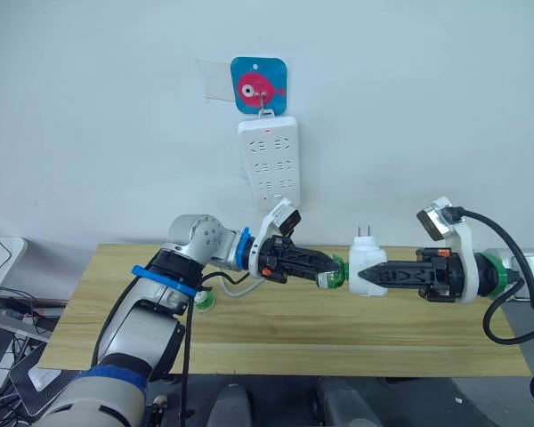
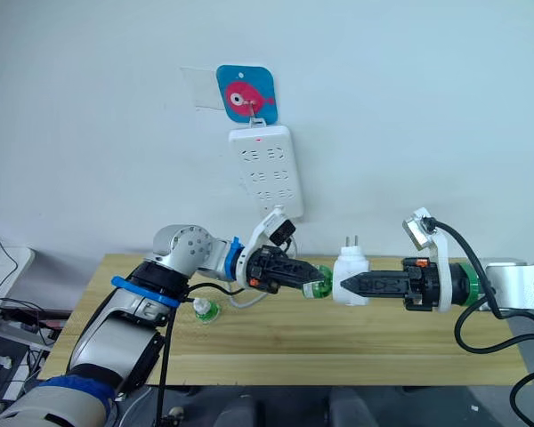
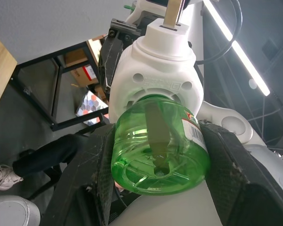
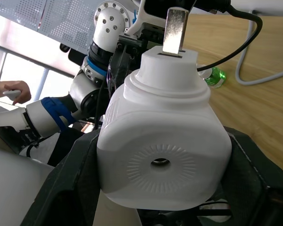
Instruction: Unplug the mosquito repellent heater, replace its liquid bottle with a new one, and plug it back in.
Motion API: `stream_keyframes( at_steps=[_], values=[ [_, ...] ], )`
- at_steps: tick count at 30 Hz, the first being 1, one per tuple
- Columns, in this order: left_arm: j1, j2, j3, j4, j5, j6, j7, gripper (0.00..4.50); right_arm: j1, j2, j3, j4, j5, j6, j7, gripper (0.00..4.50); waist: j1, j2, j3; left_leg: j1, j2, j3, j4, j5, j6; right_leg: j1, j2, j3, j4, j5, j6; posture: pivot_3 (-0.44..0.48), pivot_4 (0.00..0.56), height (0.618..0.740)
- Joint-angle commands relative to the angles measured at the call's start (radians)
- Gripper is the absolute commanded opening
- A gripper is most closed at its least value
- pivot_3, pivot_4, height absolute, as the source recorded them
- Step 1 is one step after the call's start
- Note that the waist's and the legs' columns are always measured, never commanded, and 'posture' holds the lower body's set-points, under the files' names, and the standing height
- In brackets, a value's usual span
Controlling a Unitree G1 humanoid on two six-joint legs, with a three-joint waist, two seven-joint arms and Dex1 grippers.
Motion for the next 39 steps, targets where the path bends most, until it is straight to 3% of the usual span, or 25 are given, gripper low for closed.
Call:
stream_keyframes(
  at_steps=[1, 10, 12, 18, 23, 27, 30, 33, 39],
  values=[
    [0.012, 0.040, 0.080, -0.017, 0.001, 0.013, -0.005, 2.24, 0.012, -0.035, -0.040, 0.025, -0.003, 0.007, 0.011, 3.02, 0.000, 0.000, 0.000, 0.000, 0.000, 0.000, 0.000, 0.000, 0.000, 0.000, 0.000, 0.000, 0.000, 0.000, 0.000, -0.012, 0.129, 0.740],
    [0.024, 0.019, 0.093, -0.046, 0.018, -0.027, 0.011, 2.24, 0.003, -0.026, -0.029, 0.013, -0.006, 0.004, 0.026, 3.02, 0.002, 0.000, 0.000, 0.000, 0.000, 0.000, 0.000, 0.000, 0.000, 0.000, 0.000, 0.000, 0.000, 0.000, 0.000, -0.006, 0.127, 0.740],
    [0.024, 0.010, 0.098, -0.042, 0.030, -0.049, 0.018, 2.96, 0.004, -0.026, -0.027, 0.007, 0.001, 0.003, 0.024, 3.02, 0.002, 0.000, 0.000, 0.000, 0.000, 0.000, 0.000, 0.000, 0.000, 0.000, 0.000, 0.000, 0.000, 0.000, 0.000, -0.006, 0.127, 0.740],
    [0.019, -0.001, 0.120, -0.033, 0.056, -0.053, 0.017, 4.46, 0.021, -0.021, -0.023, -0.001, 0.030, -0.008, 0.007, 3.02, 0.002, -0.001, 0.000, 0.000, 0.000, 0.001, 0.000, 0.000, 0.000, 0.000, 0.000, 0.000, 0.000, 0.000, 0.000, -0.008, 0.128, 0.740],
    [0.004, 0.032, 0.144, -0.021, 0.088, -0.087, 0.009, 4.46, 0.040, -0.025, -0.038, 0.030, 0.077, -0.028, -0.026, 3.02, 0.002, -0.001, 0.001, 0.000, 0.000, 0.001, 0.000, 0.000, 0.000, 0.000, 0.000, 0.001, 0.000, 0.000, 0.000, -0.009, 0.129, 0.740],
    [0.022, 0.093, 0.143, -0.098, 0.149, -0.210, -0.019, 4.46, 0.056, -0.040, -0.059, 0.077, 0.126, -0.041, -0.047, 3.02, 0.001, -0.002, 0.001, 0.000, 0.000, 0.001, 0.000, 0.000, 0.000, 0.000, 0.000, 0.001, 0.000, 0.000, 0.000, -0.009, 0.129, 0.740],
    [0.081, 0.144, 0.103, -0.238, 0.278, -0.500, -0.081, 4.46, 0.068, -0.056, -0.080, 0.102, 0.132, -0.036, -0.043, 3.02, 0.003, -0.002, 0.002, 0.000, 0.000, 0.002, 0.000, 0.000, 0.000, 0.000, -0.001, 0.001, -0.001, 0.000, 0.000, -0.004, 0.129, 0.740],
    [0.156, 0.128, 0.102, -0.329, 0.424, -0.874, -0.100, 4.46, 0.073, -0.064, -0.094, 0.133, 0.144, -0.031, -0.035, 3.02, 0.010, -0.002, 0.002, 0.000, 0.000, 0.002, -0.001, 0.000, -0.001, 0.000, -0.001, 0.001, -0.003, 0.000, 0.000, 0.003, 0.131, 0.740],
    [0.210, 0.005, 0.104, -0.207, 0.682, -1.707, -0.101, 4.46, 0.039, -0.053, -0.092, 0.174, 0.146, -0.019, -0.028, 3.02, 0.032, -0.002, 0.001, 0.000, 0.000, 0.003, -0.001, 0.000, 0.000, 0.001, -0.002, 0.002, -0.004, 0.001, -0.001, 0.014, 0.134, 0.740]
  ],
)
